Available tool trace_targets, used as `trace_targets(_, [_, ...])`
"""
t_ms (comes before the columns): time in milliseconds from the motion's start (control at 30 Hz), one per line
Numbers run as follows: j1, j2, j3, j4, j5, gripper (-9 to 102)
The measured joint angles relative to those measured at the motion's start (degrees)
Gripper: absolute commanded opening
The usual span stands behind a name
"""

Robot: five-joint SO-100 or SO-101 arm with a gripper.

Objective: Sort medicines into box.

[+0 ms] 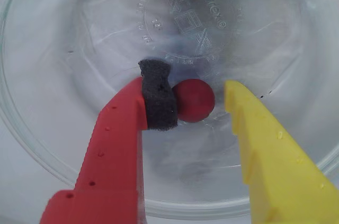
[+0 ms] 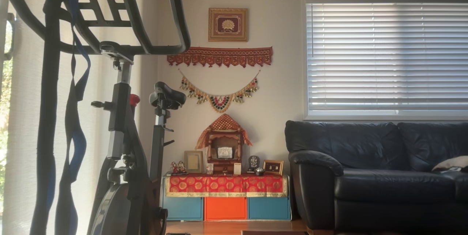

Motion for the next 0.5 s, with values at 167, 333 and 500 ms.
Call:
trace_targets(167, [-0.09, 0.00, 0.00, -0.70, 0.53, 16])
trace_targets(333, [-0.09, 0.00, 0.00, -0.70, 0.62, 14])
trace_targets(500, [-0.09, 0.00, 0.00, -1.58, 1.41, 12])
